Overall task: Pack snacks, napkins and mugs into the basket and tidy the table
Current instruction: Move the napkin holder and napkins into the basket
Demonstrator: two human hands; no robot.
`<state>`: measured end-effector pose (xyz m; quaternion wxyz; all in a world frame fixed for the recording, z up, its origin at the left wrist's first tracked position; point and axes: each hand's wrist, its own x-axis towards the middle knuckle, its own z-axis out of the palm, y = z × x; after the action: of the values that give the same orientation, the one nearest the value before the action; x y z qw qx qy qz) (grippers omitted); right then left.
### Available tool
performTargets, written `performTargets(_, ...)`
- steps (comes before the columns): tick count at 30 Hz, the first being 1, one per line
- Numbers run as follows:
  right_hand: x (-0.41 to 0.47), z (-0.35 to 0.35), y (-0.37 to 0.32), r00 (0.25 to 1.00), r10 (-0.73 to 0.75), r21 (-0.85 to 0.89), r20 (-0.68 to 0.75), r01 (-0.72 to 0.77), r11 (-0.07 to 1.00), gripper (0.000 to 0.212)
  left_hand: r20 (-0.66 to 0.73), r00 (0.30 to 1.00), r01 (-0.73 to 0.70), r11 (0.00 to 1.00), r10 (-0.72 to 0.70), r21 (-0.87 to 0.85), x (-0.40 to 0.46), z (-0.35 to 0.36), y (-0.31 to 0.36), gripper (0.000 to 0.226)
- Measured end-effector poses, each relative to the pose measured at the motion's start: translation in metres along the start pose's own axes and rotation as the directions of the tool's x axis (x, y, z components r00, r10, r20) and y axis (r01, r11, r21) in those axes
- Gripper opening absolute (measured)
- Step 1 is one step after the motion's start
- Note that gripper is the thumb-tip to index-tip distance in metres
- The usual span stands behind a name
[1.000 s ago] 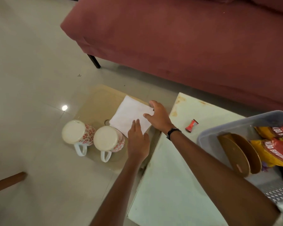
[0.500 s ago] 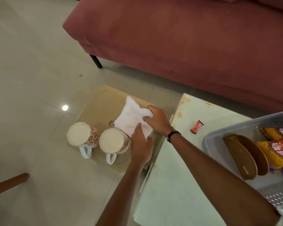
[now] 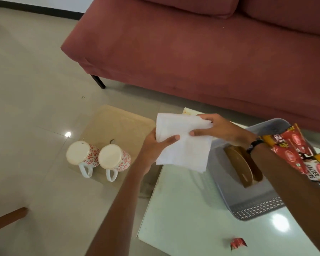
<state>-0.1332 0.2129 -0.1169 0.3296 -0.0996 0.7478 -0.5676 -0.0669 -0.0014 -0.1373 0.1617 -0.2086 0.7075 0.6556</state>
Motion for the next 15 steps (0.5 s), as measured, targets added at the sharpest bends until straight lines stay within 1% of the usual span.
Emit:
performTargets(1, -0.013, -0.007, -0.002, 1.0, 0.016, 0.097, -0.007, -0.015, 0.995, 0.04, 0.058, 0.998, 0.017, 0.998, -0.013, -0.064, -0.006, 0.009, 0.0, 0.033)
performTargets(3, -0.039, -0.016, -0.002, 0.998, 0.03, 0.285, -0.061, -0.011, 0.958, 0.041, 0.128, 0.992, 0.029, 0.985, -0.007, -0.173, -0.02, 0.031, 0.002, 0.021)
performTargets(5, -0.065, -0.018, 0.002, 0.991, 0.061, 0.471, -0.122, 0.004, 0.882, 0.04, 0.174, 0.985, 0.055, 0.959, -0.007, -0.277, -0.033, 0.054, 0.005, 0.02)
performTargets(6, -0.079, -0.016, 0.004, 0.986, 0.088, 0.533, -0.143, 0.002, 0.846, 0.038, 0.203, 0.979, 0.078, 0.948, -0.014, -0.309, -0.038, 0.065, 0.007, 0.02)
performTargets(7, -0.091, -0.014, 0.005, 0.981, 0.11, 0.557, -0.16, -0.002, 0.831, 0.034, 0.241, 0.97, 0.098, 0.945, -0.021, -0.313, -0.044, 0.074, 0.011, 0.02)
performTargets(9, -0.113, -0.011, 0.006, 0.968, 0.135, 0.515, -0.214, -0.005, 0.857, 0.022, 0.314, 0.949, 0.117, 0.956, -0.028, -0.269, -0.056, 0.091, 0.017, 0.024)
performTargets(10, -0.122, -0.013, 0.007, 0.96, 0.14, 0.486, -0.242, -0.005, 0.874, 0.02, 0.335, 0.942, 0.117, 0.959, -0.024, -0.259, -0.061, 0.097, 0.02, 0.027)
performTargets(11, -0.132, -0.017, 0.008, 0.955, 0.138, 0.454, -0.263, -0.004, 0.891, 0.022, 0.342, 0.939, 0.112, 0.957, -0.015, -0.266, -0.066, 0.102, 0.024, 0.03)
performTargets(13, -0.15, -0.028, 0.008, 0.951, 0.129, 0.378, -0.282, -0.014, 0.926, 0.035, 0.342, 0.94, 0.098, 0.958, 0.0, -0.268, -0.076, 0.11, 0.031, 0.035)
performTargets(15, -0.166, -0.038, 0.008, 0.95, 0.124, 0.296, -0.287, -0.035, 0.955, 0.044, 0.358, 0.934, 0.068, 0.977, 0.01, -0.202, -0.086, 0.122, 0.036, 0.035)
